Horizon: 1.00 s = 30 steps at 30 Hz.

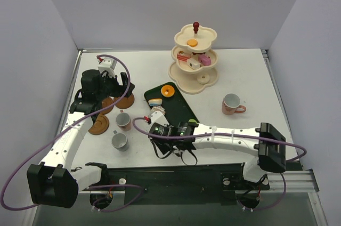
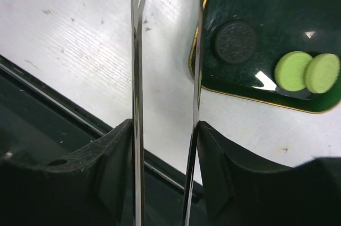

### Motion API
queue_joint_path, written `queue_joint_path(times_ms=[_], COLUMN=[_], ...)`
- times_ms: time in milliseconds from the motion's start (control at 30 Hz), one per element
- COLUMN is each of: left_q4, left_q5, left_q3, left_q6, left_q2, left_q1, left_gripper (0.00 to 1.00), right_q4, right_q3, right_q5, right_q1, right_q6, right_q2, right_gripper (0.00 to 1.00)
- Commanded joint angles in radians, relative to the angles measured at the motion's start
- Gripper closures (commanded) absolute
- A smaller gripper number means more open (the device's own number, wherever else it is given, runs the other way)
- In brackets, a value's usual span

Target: Serve the afternoon tea

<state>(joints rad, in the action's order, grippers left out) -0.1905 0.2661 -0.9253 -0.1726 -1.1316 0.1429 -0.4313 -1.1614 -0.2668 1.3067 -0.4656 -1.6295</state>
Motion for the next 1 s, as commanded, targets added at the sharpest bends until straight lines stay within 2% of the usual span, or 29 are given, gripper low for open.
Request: queue_joint_path(times_ms=[0,333,467,733,967], left_q4=[0.028,0.026,0.028,0.026,0.026], left_q5=[0.012,0.009,0.009,0.009,0.009], left_q3=[-0.027,-0.026,-0.027,-0.027,-0.027], left_q6=[-0.002,-0.001,0.002,0.001,0.002], left_q2=[0.004,0.009,0.009,0.006,0.004], left_q1=[0.007,0.011,0.009,0.009,0.009], left_gripper=[0.06,0.06,0.06,0.06,0.06], right_q4=[-0.173,-0.196,-0.127,0.058,0.126], right_q3=[-0.075,-0.07,-0.038,0.022,0.034], right_q5=[0.018,0.031,0.092,0.236,0.307], right_q1=[-0.055,-0.176,-0.233,-0.322,-0.379], right_q6=[-0.028,-0.018,-0.01,-0.047,-0.071], right_q2=[0.103,0.257,0.276,0.257,0.205], right_gripper=[0.57,0.58,0.57,0.53,0.51])
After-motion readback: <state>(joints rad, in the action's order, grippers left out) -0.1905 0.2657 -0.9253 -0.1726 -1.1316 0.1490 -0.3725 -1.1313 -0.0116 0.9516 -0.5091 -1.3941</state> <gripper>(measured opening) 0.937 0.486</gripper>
